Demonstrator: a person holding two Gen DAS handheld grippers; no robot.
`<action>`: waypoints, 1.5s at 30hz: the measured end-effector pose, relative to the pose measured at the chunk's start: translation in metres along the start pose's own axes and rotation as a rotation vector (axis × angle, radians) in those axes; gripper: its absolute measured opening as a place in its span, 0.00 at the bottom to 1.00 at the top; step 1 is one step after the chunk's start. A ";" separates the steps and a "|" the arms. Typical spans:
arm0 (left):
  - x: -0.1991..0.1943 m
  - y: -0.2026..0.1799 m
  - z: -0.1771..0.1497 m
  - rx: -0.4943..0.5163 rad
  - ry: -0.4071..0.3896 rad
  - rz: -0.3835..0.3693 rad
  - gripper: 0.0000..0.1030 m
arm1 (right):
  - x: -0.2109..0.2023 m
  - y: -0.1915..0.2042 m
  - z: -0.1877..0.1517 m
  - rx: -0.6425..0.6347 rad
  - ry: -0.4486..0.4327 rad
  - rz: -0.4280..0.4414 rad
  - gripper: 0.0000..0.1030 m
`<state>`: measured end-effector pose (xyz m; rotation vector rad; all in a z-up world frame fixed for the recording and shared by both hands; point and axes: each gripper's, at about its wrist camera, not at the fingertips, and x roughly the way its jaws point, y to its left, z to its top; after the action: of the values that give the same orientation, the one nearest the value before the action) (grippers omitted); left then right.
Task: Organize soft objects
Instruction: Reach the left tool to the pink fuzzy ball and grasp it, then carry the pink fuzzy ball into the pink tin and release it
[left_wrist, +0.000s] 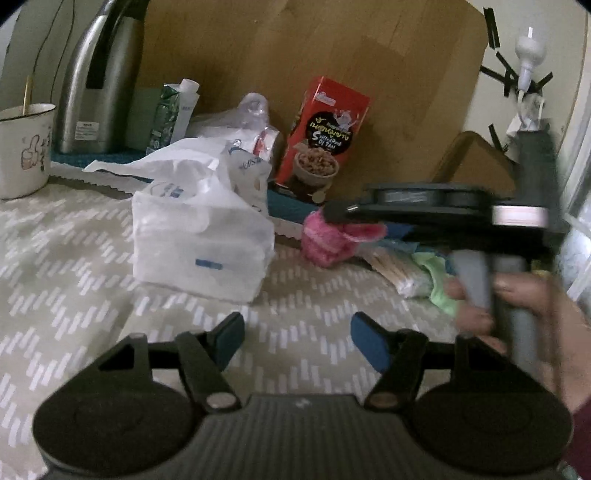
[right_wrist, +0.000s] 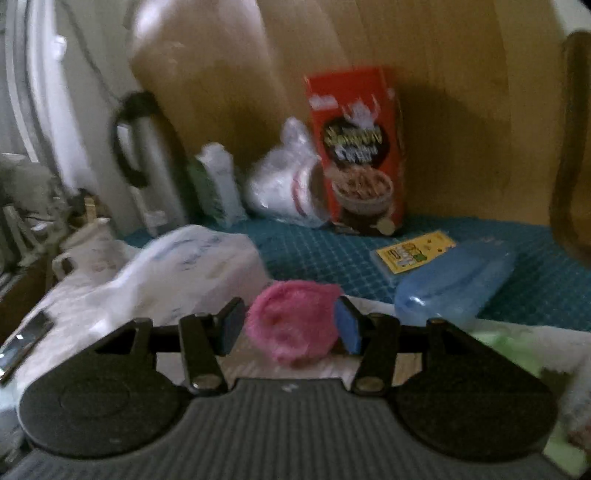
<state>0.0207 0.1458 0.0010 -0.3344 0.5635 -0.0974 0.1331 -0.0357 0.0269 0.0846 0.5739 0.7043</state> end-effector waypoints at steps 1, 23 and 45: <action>0.000 0.002 0.000 -0.012 -0.002 -0.008 0.63 | 0.012 -0.001 0.002 0.011 0.020 -0.016 0.53; 0.042 -0.057 0.043 0.060 0.030 -0.073 0.90 | -0.147 -0.039 -0.116 -0.087 -0.001 -0.082 0.14; 0.035 -0.153 -0.025 0.041 0.341 -0.433 0.50 | -0.189 -0.044 -0.141 -0.118 -0.053 -0.086 0.62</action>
<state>0.0370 -0.0116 0.0152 -0.3992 0.8178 -0.5914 -0.0310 -0.2054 -0.0145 -0.0309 0.4813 0.6491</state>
